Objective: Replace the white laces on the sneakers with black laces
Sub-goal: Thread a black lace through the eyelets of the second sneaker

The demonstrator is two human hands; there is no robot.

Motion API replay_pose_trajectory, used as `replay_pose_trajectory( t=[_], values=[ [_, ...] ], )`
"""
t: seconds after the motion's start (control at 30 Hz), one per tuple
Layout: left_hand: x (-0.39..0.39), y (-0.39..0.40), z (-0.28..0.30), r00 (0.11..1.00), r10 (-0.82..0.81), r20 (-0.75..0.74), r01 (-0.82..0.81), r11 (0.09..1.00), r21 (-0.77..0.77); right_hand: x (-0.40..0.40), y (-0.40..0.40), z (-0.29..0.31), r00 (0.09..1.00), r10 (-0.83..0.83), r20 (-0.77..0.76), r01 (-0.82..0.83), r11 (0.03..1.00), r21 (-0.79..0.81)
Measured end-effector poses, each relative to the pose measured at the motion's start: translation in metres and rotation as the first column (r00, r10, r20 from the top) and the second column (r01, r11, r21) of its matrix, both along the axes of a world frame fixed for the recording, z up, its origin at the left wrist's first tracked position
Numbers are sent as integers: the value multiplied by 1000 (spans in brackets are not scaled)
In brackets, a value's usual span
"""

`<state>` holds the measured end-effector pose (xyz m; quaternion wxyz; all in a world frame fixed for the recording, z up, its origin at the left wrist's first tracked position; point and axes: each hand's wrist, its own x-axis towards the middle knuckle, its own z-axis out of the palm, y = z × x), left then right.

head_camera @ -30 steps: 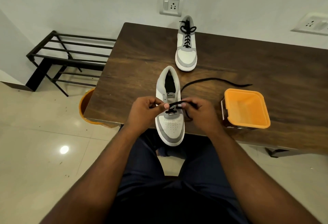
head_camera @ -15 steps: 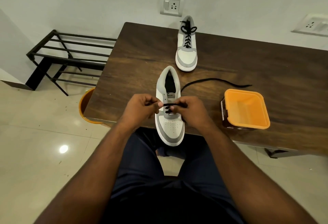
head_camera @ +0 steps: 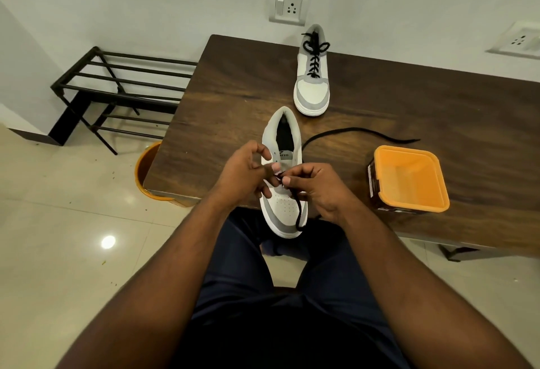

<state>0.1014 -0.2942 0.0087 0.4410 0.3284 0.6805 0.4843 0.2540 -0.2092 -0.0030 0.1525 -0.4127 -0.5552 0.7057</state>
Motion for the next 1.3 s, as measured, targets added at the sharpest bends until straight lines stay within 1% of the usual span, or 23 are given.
replay_pose_trajectory(
  t=[0.07,0.13,0.2,0.23,0.3,0.37,0.4,0.47,0.53,0.6,0.67,0.7,0.77,0.8,0.83,0.9,0.97,1.03,1.1,1.2,1.27,1.3],
  values=[
    [-3,9,-8,988,131,-77,-132,991,-11,-1,3,-3,999,-48,11,49,998,-46],
    [-6,23,-22,952,233,-197,-243,970,-28,-4,6,-4,989,-132,59,133,991,-15],
    [-5,36,-29,933,212,-291,-238,970,-57,-8,10,-8,972,-204,120,193,976,98],
    [-2,42,-32,933,182,-309,-215,974,-76,-10,12,-9,964,-236,125,218,966,141],
    [2,49,-36,929,155,-335,-199,975,-102,-14,14,-11,953,-279,121,254,949,184],
    [5,51,-39,920,175,-351,-221,970,-96,-17,15,-13,951,-285,123,252,940,232],
    [5,50,-41,923,194,-332,-237,967,-94,-19,16,-14,953,-277,126,239,937,255],
    [2,46,-47,935,225,-273,-260,960,-101,-22,18,-21,959,-251,133,199,928,317],
    [-2,41,-54,947,233,-222,-262,959,-111,-25,20,-28,963,-213,163,127,898,422],
    [-7,37,-58,959,235,-155,-253,962,-106,-29,21,-33,961,-150,231,-8,823,569],
    [-8,36,-59,965,240,-106,-250,963,-95,-33,23,-33,942,-82,324,-175,706,686],
    [-8,36,-59,966,245,-86,-253,963,-91,-35,25,-32,931,-61,361,-236,654,719],
    [-7,36,-62,963,264,-45,-267,960,-80,-38,27,-31,915,-36,402,-302,600,741],
    [-5,36,-63,961,274,-23,-275,959,-73,-39,28,-31,911,-23,412,-318,597,737],
    [-3,35,-65,959,284,1,-284,957,-66,-39,30,-31,912,-5,410,-321,614,721],
    [1,31,-66,949,307,72,-304,951,-47,-37,34,-30,931,33,362,-274,719,638],
    [6,26,-67,933,311,183,-312,950,-23,-37,36,-32,957,33,287,-185,834,520],
    [10,20,-73,919,300,257,-313,950,10,-39,35,-36,966,11,257,-129,884,449],
    [12,17,-79,929,296,223,-310,950,31,-39,34,-38,965,14,263,-127,900,417],
    [16,19,-82,918,350,189,-359,933,16,-35,37,-36,953,74,295,-183,914,362],
    [20,23,-81,902,387,193,-396,918,8,-33,39,-33,930,125,345,-263,883,389],
    [22,25,-81,905,393,164,-399,917,0,-33,37,-31,917,140,374,-304,853,425]
  ],
)
